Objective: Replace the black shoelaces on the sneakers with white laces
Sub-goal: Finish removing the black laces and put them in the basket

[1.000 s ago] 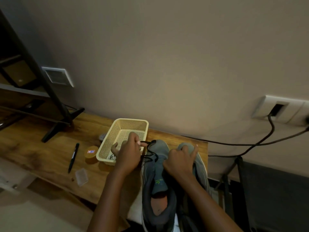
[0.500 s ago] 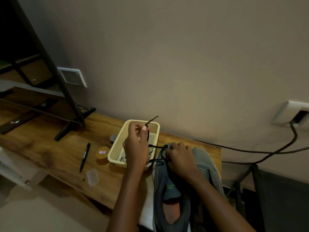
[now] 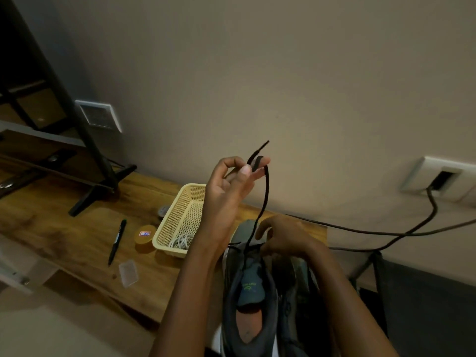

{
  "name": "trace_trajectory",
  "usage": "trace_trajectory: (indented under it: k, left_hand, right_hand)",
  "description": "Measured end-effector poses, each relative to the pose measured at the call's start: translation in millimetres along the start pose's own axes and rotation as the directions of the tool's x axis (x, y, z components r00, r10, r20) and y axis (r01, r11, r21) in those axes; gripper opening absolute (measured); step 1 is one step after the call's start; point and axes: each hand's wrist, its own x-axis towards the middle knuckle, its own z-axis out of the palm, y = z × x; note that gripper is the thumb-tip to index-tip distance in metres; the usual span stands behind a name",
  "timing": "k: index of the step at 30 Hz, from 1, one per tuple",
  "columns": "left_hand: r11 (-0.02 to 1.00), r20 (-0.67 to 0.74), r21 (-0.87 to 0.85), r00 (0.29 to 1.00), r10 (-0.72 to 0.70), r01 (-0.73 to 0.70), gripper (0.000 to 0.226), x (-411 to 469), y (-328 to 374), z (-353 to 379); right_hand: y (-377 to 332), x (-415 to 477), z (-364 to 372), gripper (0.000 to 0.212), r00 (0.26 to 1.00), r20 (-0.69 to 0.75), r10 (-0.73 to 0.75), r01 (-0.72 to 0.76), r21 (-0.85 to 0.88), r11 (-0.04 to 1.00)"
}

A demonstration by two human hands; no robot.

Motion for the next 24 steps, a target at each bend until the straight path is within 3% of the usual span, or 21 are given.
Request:
trace_trajectory:
  k: [1, 3, 6, 8, 10, 12, 14, 17, 20, 24]
  left_hand:
    - [0.996, -0.023, 0.085, 1.000, 0.011, -0.009, 0.007, 0.4, -5.8, -0.1]
    - [0.922, -0.012, 0.388, 1.000, 0.021, -0.015, 0.015, 0.2, -28.9, -6.2]
    - [0.760, 0.082, 0.645, 0.981, -0.176, 0.083, 0.025, -6.3, -65.4, -23.6]
    - [0.623, 0.024, 0.768, 0.965, -0.260, 0.149, 0.031, -9.0, -75.6, -37.2]
    - [0.409, -0.101, 0.888, 0.957, -0.271, 0.209, 0.028, -11.8, -77.7, -47.2]
    - [0.230, -0.191, 0.937, 0.938, -0.290, 0.262, 0.016, -17.2, -74.9, -50.9]
    - [0.090, -0.237, 0.956, 0.918, -0.319, 0.278, 0.013, -23.6, -75.4, -50.5]
    - [-0.067, -0.246, 0.969, 0.896, -0.368, 0.239, 0.027, -32.9, -80.7, -45.7]
    - [-0.159, -0.258, 0.964, 0.888, -0.380, 0.212, 0.040, -43.6, -86.3, -38.3]
    - [-0.176, -0.297, 0.952, 0.900, -0.321, 0.251, 0.044, -52.2, -88.5, -31.7]
  right_hand:
    - [4.8, -1.6, -5.3, 0.023, 0.998, -0.041, 0.041, -0.040, 0.032, 0.999]
    - [15.5, -2.8, -12.7, 0.016, 0.950, -0.253, 0.181, -0.148, 0.142, 0.979]
    - [33.4, -6.0, -17.4, 0.017, 0.738, -0.562, 0.373, -0.349, 0.155, 0.924]
    - [46.2, -8.2, -13.9, 0.019, 0.684, -0.594, 0.422, -0.460, 0.098, 0.883]
    - [52.6, -8.0, -8.0, 0.021, 0.672, -0.591, 0.447, -0.542, 0.018, 0.840]
    - [50.7, -3.6, -2.9, 0.023, 0.699, -0.610, 0.373, -0.469, 0.003, 0.883]
    - [36.4, 4.0, 5.6, 0.019, 0.783, -0.592, 0.189, -0.218, 0.023, 0.976]
    - [5.6, 12.5, 31.3, 0.017, 0.914, -0.400, -0.068, 0.013, -0.138, 0.990]
    - [-6.3, 17.6, 53.8, 0.021, 0.955, -0.261, -0.143, 0.043, -0.354, 0.934]
    - [-2.0, 21.4, 59.9, 0.018, 0.947, -0.300, -0.119, 0.010, -0.344, 0.939]
